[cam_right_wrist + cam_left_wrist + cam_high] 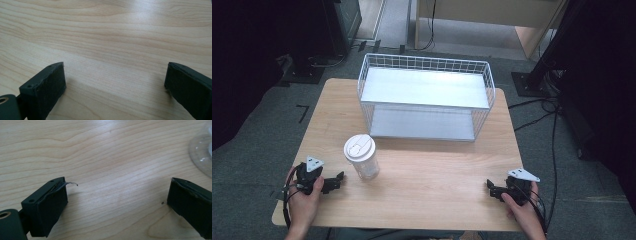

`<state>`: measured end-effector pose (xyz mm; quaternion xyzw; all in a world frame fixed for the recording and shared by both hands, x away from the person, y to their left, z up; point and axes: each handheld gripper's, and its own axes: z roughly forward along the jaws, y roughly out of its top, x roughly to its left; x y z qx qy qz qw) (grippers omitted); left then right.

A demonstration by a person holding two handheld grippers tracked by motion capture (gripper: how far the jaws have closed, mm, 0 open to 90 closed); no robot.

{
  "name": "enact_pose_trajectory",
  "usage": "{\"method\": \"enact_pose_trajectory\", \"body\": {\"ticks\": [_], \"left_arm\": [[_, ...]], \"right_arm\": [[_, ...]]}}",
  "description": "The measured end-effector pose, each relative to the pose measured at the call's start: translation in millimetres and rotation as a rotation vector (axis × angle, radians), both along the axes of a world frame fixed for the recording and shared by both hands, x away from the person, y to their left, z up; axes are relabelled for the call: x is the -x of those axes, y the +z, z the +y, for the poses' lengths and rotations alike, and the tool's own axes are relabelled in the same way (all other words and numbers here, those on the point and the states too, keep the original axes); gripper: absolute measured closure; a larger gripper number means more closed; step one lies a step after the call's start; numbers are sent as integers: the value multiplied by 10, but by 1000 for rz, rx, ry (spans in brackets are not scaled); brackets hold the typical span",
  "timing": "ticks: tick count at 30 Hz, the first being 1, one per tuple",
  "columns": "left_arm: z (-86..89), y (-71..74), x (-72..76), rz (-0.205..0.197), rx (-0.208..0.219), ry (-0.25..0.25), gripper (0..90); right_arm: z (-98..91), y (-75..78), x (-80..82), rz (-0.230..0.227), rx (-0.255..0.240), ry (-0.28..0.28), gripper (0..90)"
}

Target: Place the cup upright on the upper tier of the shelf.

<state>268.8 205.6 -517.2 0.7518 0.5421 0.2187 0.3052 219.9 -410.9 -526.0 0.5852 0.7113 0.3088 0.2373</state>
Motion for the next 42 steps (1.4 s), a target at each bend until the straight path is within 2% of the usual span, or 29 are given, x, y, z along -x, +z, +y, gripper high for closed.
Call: {"method": "enact_pose_trajectory", "body": {"ticks": [4, 8, 9, 11, 14, 17, 23, 27, 30, 33, 35, 38, 42], "left_arm": [[26, 46, 49, -19, 56, -20, 34], [-30, 123, 133, -49, 139, -80, 34], [-30, 123, 133, -49, 139, -80, 34], [-77, 157, 159, -64, 150, -102, 34], [-160, 176, 182, -63, 156, -145, 35], [-227, 184, 193, -62, 182, -183, 35], [-348, 248, 236, -89, 220, -242, 35], [-466, 303, 270, -113, 232, -272, 35], [-540, 339, 276, -134, 232, -268, 35], [-599, 365, 259, -138, 262, -275, 35], [-655, 370, 241, -133, 245, -292, 35], [-730, 366, 218, -137, 240, -303, 35], [-808, 376, 203, -181, 225, -287, 36]], "right_arm": [[-5, -1, 7, -1, -2, 5, 30], [-5, -1, 7, -1, -1, 5, 29], [-5, -1, 7, -1, -2, 5, 29], [-7, -1, 7, -1, -3, 6, 29], [-13, -1, 3, -1, -4, 15, 29], [-14, 0, -16, 1, -1, 23, 28], [-12, -1, -23, 1, -2, 23, 28], [-12, -1, -23, 1, -1, 23, 28], [-10, 0, -23, 2, -2, 21, 28], [-10, 0, -23, 2, -2, 22, 28], [-10, 0, -23, 2, -2, 22, 28], [-10, 0, -23, 2, -2, 22, 28], [-13, -1, -23, 1, -2, 23, 27]]}}
